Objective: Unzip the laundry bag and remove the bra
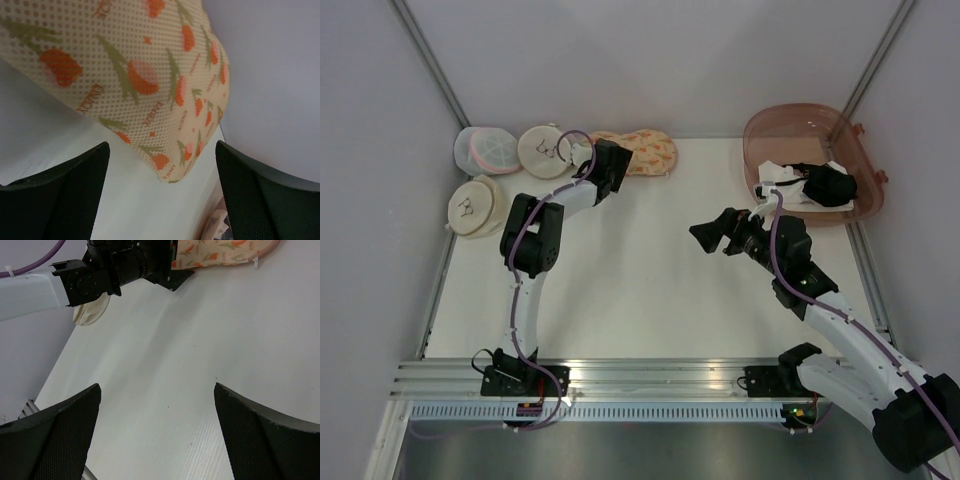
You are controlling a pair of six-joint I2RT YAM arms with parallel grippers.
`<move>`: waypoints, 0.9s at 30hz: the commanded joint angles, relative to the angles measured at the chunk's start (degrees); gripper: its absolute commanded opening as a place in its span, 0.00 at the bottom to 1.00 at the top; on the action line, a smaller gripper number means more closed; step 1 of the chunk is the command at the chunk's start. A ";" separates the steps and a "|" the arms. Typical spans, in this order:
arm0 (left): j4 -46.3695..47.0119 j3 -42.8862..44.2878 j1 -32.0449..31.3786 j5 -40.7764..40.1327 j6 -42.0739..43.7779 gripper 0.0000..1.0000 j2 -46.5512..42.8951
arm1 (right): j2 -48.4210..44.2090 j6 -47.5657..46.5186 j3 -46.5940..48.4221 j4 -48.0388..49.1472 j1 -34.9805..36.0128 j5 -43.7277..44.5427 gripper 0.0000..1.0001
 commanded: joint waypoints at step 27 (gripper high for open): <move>-0.92 3.28 2.47 4.98 -2.89 0.06 6.31 | -0.72 1.19 -4.33 0.55 0.11 6.88 0.87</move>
